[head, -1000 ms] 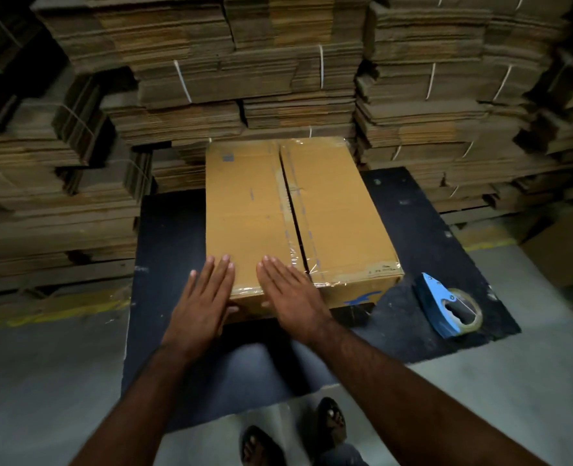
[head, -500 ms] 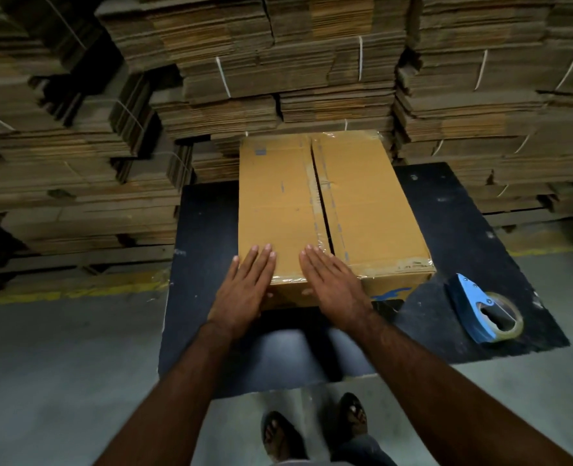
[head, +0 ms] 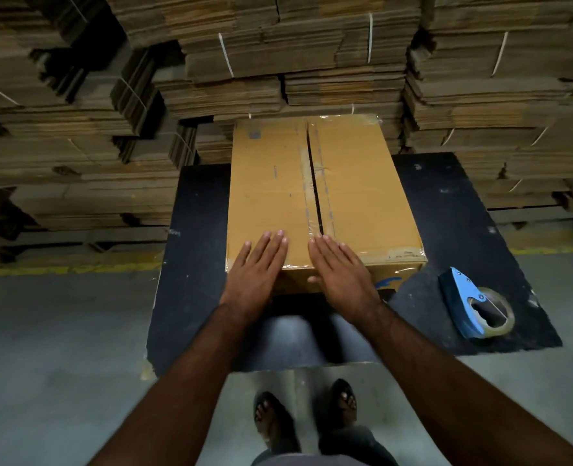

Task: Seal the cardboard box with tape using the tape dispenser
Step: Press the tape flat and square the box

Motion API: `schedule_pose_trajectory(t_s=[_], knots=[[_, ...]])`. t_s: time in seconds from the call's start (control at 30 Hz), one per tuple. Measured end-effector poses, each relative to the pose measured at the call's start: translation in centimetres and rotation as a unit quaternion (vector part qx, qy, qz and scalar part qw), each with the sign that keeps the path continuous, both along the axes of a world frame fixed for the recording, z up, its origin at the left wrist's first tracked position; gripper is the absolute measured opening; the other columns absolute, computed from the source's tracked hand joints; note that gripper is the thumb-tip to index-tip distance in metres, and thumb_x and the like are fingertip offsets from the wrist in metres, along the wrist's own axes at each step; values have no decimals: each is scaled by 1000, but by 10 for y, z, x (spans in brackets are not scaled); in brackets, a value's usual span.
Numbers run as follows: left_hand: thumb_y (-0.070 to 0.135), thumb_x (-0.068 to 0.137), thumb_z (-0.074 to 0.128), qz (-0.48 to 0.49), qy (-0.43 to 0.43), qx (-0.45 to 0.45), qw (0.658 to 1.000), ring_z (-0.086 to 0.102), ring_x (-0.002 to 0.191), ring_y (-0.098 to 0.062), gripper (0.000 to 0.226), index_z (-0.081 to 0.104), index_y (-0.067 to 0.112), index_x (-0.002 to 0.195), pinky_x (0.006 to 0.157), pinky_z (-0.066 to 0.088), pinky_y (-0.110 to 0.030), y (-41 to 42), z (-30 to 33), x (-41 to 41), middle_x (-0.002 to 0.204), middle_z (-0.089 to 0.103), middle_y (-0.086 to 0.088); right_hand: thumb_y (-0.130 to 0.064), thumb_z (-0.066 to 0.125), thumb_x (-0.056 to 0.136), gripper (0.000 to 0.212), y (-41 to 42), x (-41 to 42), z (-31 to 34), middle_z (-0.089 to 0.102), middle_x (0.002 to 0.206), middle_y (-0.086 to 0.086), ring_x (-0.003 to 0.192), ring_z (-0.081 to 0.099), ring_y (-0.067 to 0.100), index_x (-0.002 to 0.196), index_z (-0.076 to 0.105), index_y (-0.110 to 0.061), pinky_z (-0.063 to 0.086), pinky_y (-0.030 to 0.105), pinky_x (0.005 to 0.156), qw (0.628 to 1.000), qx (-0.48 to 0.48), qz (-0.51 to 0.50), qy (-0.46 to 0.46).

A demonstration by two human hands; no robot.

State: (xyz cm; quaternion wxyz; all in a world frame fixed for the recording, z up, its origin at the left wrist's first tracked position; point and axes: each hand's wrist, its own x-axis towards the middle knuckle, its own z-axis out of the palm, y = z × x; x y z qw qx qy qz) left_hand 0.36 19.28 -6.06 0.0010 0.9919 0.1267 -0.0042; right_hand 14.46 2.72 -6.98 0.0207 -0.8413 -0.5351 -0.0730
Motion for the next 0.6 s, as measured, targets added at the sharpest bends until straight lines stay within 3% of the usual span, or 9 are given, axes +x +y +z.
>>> schedule_pose_trajectory(t_s=[0.07, 0.13, 0.23, 0.33, 0.4, 0.47, 0.6], knots=[[42, 105, 30, 5, -28, -47, 998, -2, 152, -21, 65, 6, 14, 159, 123, 16, -49, -6, 6, 7, 166, -3, -3, -49, 28, 102, 65, -5, 4, 9, 42, 152, 13, 142, 38, 25, 146, 42, -4, 31, 43, 115, 999, 33, 6, 23], [48, 105, 17, 10, -41, -75, 996, -1, 153, -18, 64, 8, 15, 159, 124, 11, -45, -19, 9, 18, 166, 0, -1, -47, 24, 104, 62, -10, 10, 17, 43, 151, 13, 142, 38, 24, 146, 44, -5, 31, 42, 116, 997, 55, -3, 48], [49, 104, 12, 26, -47, -63, 997, 4, 153, -19, 64, 14, 16, 159, 123, 15, -48, -36, 6, 34, 166, 5, 0, -46, 17, 105, 64, -18, 27, 18, 41, 152, 12, 143, 36, 25, 147, 41, -5, 29, 42, 116, 997, 45, -19, 61], [43, 104, 33, 17, -11, 9, 1000, -4, 153, -22, 66, 6, 18, 159, 121, 16, -54, -41, -4, 34, 166, -5, 0, -48, 15, 105, 66, -30, 38, 2, 41, 152, 14, 142, 38, 27, 148, 40, -4, 30, 42, 115, 999, 0, 3, 35], [33, 92, 61, 4, 32, 20, 999, -19, 150, -21, 97, -9, 19, 158, 123, 5, -52, -39, -1, 32, 164, -19, 1, -48, 19, 103, 67, -29, 42, -1, 39, 153, 16, 142, 37, 28, 148, 37, -2, 29, 42, 116, 999, -20, 14, 20], [30, 87, 66, 15, 40, 3, 999, -21, 149, -21, 106, -12, 18, 158, 123, 3, -52, -42, 4, 28, 164, -22, 1, -51, 17, 100, 72, -35, 43, 2, 31, 157, 16, 146, 30, 28, 151, 31, -3, 24, 43, 118, 998, -38, 35, 19], [45, 104, 19, 26, -46, -63, 997, -4, 153, -16, 62, 7, 20, 159, 123, 10, -52, -62, 10, 43, 166, -1, 3, -51, 20, 103, 69, -51, 54, 12, 31, 158, 15, 147, 27, 26, 151, 32, -4, 24, 44, 119, 998, 10, 31, 52]])
